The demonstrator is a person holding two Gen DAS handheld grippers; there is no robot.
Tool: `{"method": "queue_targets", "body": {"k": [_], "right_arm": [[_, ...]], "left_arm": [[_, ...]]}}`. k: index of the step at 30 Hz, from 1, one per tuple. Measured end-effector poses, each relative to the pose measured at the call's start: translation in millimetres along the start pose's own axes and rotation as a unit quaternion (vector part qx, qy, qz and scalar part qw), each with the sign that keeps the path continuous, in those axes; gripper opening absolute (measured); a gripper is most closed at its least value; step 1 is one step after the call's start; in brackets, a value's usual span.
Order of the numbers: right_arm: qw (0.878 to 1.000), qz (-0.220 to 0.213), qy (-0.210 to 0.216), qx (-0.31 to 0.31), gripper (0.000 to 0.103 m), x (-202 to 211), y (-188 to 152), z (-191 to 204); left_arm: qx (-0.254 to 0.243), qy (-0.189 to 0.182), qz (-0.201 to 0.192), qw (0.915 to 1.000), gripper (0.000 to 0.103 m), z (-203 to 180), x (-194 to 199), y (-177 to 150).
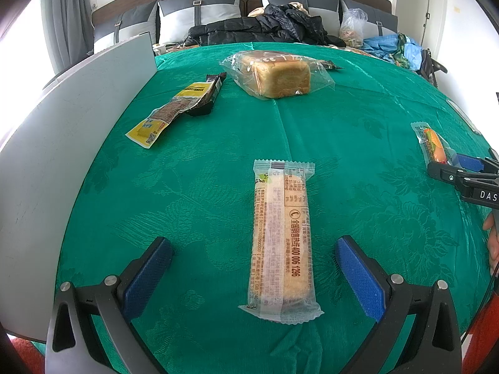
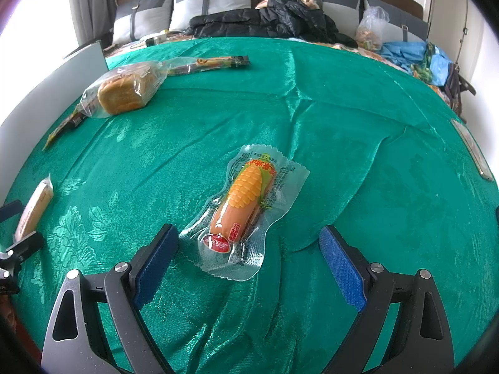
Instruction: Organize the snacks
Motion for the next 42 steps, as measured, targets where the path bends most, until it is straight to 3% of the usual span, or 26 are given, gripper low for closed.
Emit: {"method": "queue_targets", "body": {"k": [11, 20, 22, 25, 26, 27, 28, 29, 32, 35, 39, 42], "right_arm": [[1.000, 0.000, 0.000, 0.000, 0.093, 0.8, 0.0, -0.1], [1.000, 0.000, 0.001, 0.000, 0.095, 0.3, -1.9, -0.1], [0.999, 0.035, 0.006, 0.000, 0.094, -3.4, 0.5, 0.5], [0.995, 0.088, 0.011, -0.041, 0.090, -13.0, 20.1, -5.6], [0.994, 0.086, 0.015, -0.061, 0.086, -13.8, 27.9, -7.3], [0.992, 0.096, 0.015, -0.076, 0.075, -18.3, 34.5, -8.0], [0.990, 0.117, 0.007, -0.076, 0.043, -24.0, 34.3, -8.1], [0.985, 0.151, 0.006, -0.079, 0.044, -32.1, 30.4, -7.8], [0.981, 0.171, 0.001, -0.090, 0.040, -31.8, 32.8, -9.4], [0.981, 0.156, 0.025, -0.116, 0.037, -14.5, 37.1, -8.0], [0.984, 0.146, 0.028, -0.101, 0.037, 1.3, 36.8, 2.1], [0.982, 0.121, 0.076, -0.122, 0.037, 12.5, 57.9, 23.7]], "left_arm": [[-0.001, -0.003, 0.004, 1.0000, 0.103, -0.8, -2.2, 1.3], [0.001, -0.050, 0.051, 0.9974, 0.101, -2.4, -8.5, 8.7], [0.000, -0.053, 0.053, 0.9972, 0.093, -5.6, -9.3, 13.3], [-0.019, -0.027, 0.053, 0.9981, 0.069, -10.3, -14.8, 19.8], [-0.016, -0.026, 0.051, 0.9982, 0.046, -11.6, -15.1, 22.7], [-0.013, -0.023, 0.050, 0.9984, 0.030, -12.7, -15.7, 25.8], [-0.007, -0.024, 0.055, 0.9982, 0.030, -12.8, -16.7, 26.6], [0.004, -0.031, 0.054, 0.9980, 0.029, -11.9, -16.1, 26.5], [0.053, -0.069, 0.041, 0.9954, 0.029, -1.2, -3.8, 22.0], [0.091, -0.091, 0.024, 0.9915, 0.029, 15.0, 11.7, 24.4], [0.155, -0.114, -0.003, 0.9812, 0.029, 34.4, 31.1, 44.1], [0.185, -0.118, -0.027, 0.9753, 0.029, 49.1, 52.2, 61.6]]}}
Point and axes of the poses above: each gripper's, at about its wrist camera, not at the fingertips, and x roughly against the way its jaws point, z to its left, y to its top, the point moved 6 cm from there along -x, roughly the way its jaws point, and after that the axes turned 14 degrees about -z, right-handed, at the moved point
